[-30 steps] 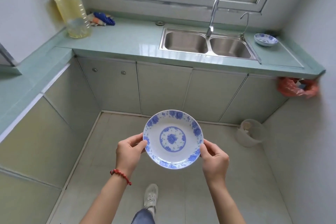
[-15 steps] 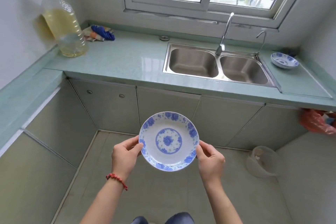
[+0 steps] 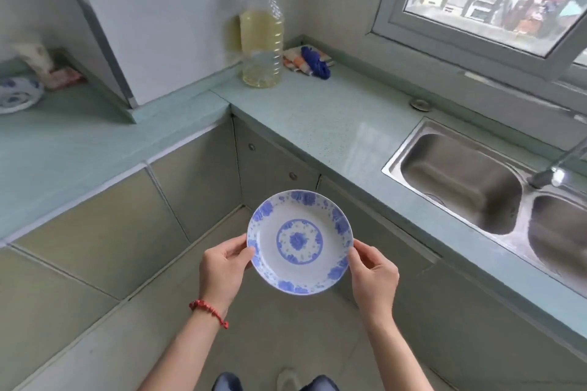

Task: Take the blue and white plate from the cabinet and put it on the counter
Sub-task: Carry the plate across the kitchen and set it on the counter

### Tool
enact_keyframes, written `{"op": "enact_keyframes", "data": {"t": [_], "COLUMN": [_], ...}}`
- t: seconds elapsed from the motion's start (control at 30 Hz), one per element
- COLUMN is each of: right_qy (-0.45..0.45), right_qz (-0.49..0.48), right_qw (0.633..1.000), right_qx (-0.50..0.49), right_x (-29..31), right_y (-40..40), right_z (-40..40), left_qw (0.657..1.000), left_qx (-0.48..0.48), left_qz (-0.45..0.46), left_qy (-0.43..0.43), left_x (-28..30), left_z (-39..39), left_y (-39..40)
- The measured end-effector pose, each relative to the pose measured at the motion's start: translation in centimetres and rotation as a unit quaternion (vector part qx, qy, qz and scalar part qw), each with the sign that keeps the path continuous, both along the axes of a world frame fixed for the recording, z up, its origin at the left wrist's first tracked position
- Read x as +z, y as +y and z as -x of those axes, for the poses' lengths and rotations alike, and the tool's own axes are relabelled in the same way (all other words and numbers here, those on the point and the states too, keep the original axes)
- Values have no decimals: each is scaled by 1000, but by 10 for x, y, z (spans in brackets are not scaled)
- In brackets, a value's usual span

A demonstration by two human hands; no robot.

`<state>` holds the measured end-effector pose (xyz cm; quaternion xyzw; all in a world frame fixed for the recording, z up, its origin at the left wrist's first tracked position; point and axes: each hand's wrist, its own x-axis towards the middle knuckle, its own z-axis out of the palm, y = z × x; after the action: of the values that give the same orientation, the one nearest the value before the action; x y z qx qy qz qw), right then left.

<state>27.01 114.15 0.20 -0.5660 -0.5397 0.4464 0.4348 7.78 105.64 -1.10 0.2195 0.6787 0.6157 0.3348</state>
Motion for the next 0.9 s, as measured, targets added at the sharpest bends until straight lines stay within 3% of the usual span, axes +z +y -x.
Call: {"op": "enact_keyframes", "data": {"t": [0.23, 0.5, 0.9], "right_qy": [5, -16, -44], "right_qz": [27, 46, 14], "right_qw": [980, 933, 909], "right_qx": [196, 356, 414], "right_x": [3, -1, 1], "right_y": [22, -11, -30], "right_z": [60, 154, 319], "left_qw": [984, 929, 907], "left_qx": [176, 367, 420], "left_qz": [26, 44, 28], "left_qy": [14, 15, 20], "left_x": [-1, -4, -6], "left_z": [17, 56, 196], "left_y": [-45, -114, -141]}}
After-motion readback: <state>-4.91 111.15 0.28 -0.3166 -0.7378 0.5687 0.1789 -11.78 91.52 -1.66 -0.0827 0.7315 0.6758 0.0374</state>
